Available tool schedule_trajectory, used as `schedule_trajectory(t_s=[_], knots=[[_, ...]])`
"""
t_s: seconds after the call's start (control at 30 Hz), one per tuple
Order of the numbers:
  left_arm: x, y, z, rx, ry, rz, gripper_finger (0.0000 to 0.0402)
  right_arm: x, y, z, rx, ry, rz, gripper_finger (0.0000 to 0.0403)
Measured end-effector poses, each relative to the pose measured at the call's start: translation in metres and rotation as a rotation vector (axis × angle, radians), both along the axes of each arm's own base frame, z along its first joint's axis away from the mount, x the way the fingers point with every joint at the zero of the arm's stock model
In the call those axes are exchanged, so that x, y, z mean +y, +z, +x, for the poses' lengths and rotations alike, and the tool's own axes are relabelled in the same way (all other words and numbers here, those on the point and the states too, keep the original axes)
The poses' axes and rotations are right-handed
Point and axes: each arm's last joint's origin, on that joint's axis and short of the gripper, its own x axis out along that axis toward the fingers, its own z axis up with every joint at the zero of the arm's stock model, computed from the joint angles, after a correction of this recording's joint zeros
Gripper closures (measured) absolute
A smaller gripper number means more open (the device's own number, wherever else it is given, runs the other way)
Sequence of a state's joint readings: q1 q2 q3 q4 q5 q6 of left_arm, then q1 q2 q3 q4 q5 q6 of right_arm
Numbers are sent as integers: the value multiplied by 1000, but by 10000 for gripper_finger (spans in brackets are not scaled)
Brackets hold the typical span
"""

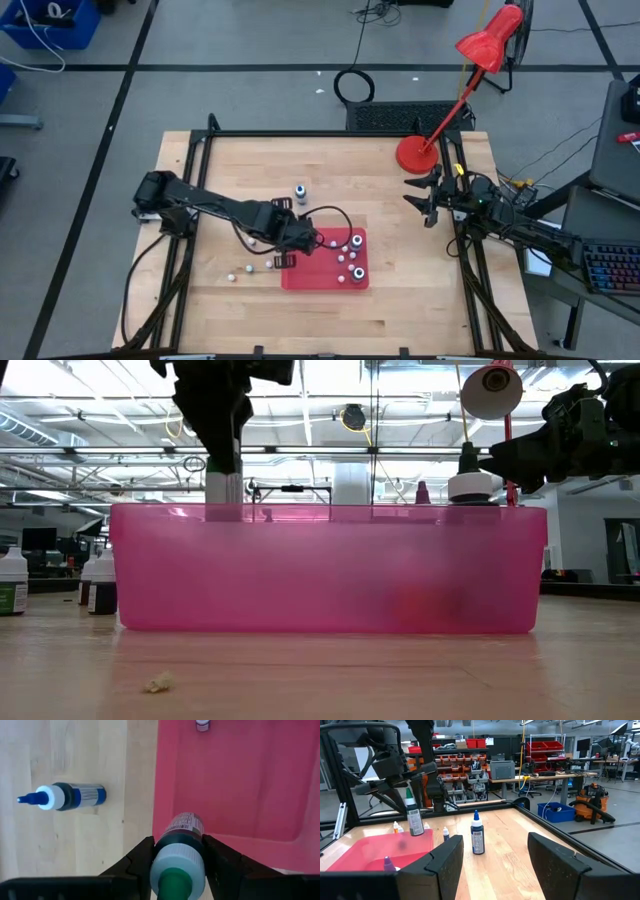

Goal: Pick & Place food coloring
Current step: Put the large green food coloring bottle into the pink bin

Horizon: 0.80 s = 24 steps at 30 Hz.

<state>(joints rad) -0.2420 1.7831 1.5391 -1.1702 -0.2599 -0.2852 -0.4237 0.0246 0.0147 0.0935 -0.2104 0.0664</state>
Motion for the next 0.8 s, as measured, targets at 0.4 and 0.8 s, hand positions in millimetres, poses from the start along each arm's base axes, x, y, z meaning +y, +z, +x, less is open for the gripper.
schedule_trajectory(t_s=[0.4,0.8], knots=[[-6,-31,16,72,-21,-15,259,0,0,0,0,0,0,193],[-8,-65,31,142,-49,16,259,0,0,0,1,0,0,193]])
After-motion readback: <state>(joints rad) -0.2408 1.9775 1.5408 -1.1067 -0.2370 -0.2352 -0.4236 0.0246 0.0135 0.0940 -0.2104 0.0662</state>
